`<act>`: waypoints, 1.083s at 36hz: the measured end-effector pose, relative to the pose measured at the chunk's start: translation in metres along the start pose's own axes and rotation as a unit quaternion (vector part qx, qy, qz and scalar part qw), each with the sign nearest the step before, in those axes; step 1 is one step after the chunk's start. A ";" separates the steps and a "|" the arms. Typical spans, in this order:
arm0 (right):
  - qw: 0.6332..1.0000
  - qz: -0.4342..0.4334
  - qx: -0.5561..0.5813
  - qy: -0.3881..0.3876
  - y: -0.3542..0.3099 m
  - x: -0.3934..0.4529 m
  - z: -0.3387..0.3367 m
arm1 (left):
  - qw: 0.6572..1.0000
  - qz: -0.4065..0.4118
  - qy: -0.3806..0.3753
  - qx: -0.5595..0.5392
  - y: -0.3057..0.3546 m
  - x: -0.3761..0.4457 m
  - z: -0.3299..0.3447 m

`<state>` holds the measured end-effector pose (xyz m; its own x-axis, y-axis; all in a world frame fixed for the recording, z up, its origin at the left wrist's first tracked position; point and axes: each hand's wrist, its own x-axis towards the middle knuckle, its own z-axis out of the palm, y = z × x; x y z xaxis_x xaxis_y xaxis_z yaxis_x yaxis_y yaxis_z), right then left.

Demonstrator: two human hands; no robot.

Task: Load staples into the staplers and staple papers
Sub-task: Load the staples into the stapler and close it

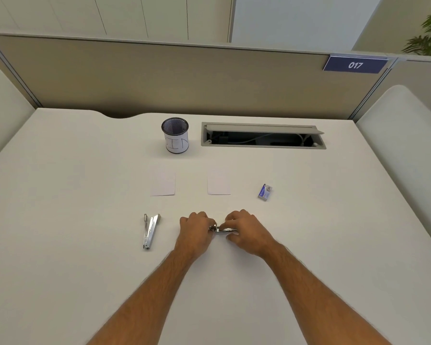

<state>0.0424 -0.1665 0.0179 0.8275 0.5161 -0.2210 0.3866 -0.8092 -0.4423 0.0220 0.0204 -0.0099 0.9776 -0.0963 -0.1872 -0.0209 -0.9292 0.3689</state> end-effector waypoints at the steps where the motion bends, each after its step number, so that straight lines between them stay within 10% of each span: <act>1: 1.000 0.000 -0.005 -0.002 0.000 0.000 0.000 | 1.000 -0.001 -0.001 0.001 0.000 0.000 0.000; 39: 0.932 0.105 0.285 0.199 -0.026 -0.024 0.044 | 0.982 -0.059 0.037 -0.174 0.024 -0.020 0.014</act>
<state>-0.0058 -0.1455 -0.0034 0.9899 0.1262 -0.0653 0.0138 -0.5425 -0.8399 -0.0013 -0.0046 -0.0098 0.9818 0.0420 -0.1851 0.1529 -0.7532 0.6398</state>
